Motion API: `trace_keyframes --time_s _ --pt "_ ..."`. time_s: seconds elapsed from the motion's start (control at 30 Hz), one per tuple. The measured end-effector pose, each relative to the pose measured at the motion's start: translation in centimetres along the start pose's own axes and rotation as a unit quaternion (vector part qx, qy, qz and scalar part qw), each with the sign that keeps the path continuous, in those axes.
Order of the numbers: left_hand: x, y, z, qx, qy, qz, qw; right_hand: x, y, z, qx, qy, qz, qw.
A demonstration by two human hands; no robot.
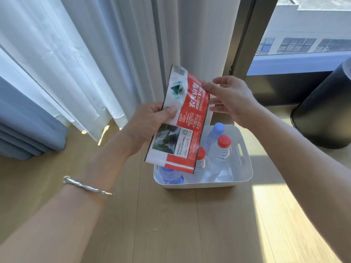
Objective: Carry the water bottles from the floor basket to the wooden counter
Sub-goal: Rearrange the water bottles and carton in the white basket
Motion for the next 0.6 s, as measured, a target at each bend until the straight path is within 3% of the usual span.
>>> trace_keyframes --time_s 0.07,0.1,0.27,0.33,0.6 --pt "0.2 0.3 -1.2 -0.044 -0.019 0.0 0.999 1.6 -0.1 -0.8 -0.06 -0.064 -0.089 0.992" --pt "0.2 0.3 -1.7 -0.071 -0.024 0.001 0.997 2.1 -0.3 -0.4 -0.051 -0.055 -0.11 0.991" --pt "-0.2 0.3 -3.5 -0.175 -0.018 0.026 0.984 1.0 -2.1 5.2 0.201 -0.073 -0.063 0.975" --pt "-0.2 0.2 -3.5 -0.182 -0.06 0.036 0.981 0.6 -2.5 6.1 0.239 -0.059 -0.068 0.967" --pt "-0.1 0.4 -4.0 -0.189 -0.095 0.062 0.975 0.4 -1.1 5.2 0.168 -0.084 -0.104 0.977"
Point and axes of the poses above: each hand's wrist, its own y-axis towards the middle knuckle, its own z-axis out of the palm, x = y × z, the point moved 9 cm from there along y, towards the middle knuckle, and after that the axes turned 9 degrees about y, right-handed, at the moved point
